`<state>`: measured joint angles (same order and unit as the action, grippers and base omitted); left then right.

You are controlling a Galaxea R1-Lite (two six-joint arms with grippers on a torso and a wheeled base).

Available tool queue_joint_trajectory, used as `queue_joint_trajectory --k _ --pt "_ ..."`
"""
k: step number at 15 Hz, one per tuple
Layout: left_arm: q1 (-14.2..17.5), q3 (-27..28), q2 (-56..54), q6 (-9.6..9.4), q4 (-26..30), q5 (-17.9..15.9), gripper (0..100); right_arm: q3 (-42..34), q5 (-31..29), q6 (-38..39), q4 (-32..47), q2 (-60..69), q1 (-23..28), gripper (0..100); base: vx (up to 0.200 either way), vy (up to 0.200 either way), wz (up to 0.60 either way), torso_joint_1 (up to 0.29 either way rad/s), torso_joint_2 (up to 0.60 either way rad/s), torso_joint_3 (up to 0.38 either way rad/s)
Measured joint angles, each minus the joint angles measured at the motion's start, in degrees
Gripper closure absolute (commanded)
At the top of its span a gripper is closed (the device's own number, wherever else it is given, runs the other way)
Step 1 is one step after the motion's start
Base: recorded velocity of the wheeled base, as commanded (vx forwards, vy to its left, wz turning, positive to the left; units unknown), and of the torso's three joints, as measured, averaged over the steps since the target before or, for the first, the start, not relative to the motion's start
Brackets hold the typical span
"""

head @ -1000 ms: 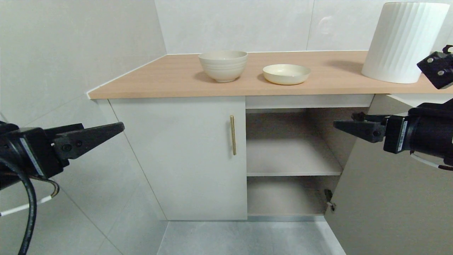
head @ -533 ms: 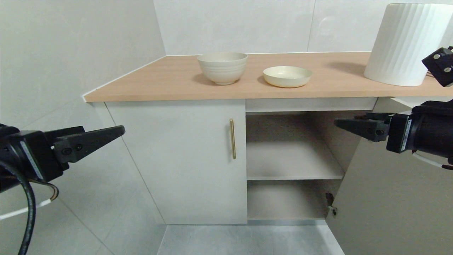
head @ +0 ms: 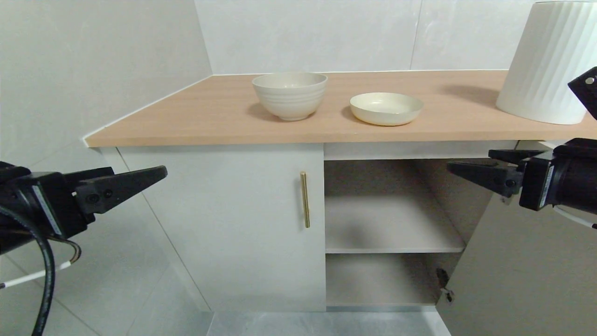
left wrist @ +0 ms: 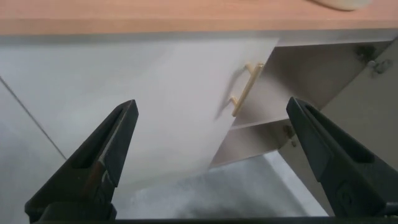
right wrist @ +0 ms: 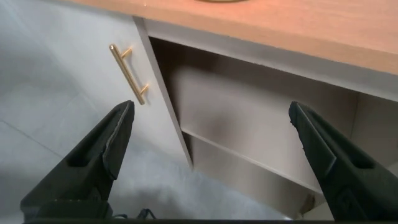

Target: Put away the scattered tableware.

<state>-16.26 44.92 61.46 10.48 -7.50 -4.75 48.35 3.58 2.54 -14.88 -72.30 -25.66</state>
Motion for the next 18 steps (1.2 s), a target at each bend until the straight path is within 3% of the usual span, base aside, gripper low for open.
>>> queue_joint_trajectory --k 3,7,18 --pt "0.0 0.0 0.2 0.10 0.1 -0.2 0 -0.4 0.1 -0.4 0.0 0.5 0.0 0 0.000 0.000 0.00 0.000 0.00 0.000" --pt "0.0 -0.2 0.4 0.11 0.1 -1.9 0 -0.4 0.0 -0.9 -0.1 0.5 0.0 0 0.000 0.000 0.00 0.065 -0.23 -0.254" --pt "0.0 -0.8 1.9 0.11 0.1 -2.3 0 -0.5 0.0 -1.0 -0.1 -0.7 0.0 0 0.000 0.000 0.00 0.161 -0.49 -0.301"
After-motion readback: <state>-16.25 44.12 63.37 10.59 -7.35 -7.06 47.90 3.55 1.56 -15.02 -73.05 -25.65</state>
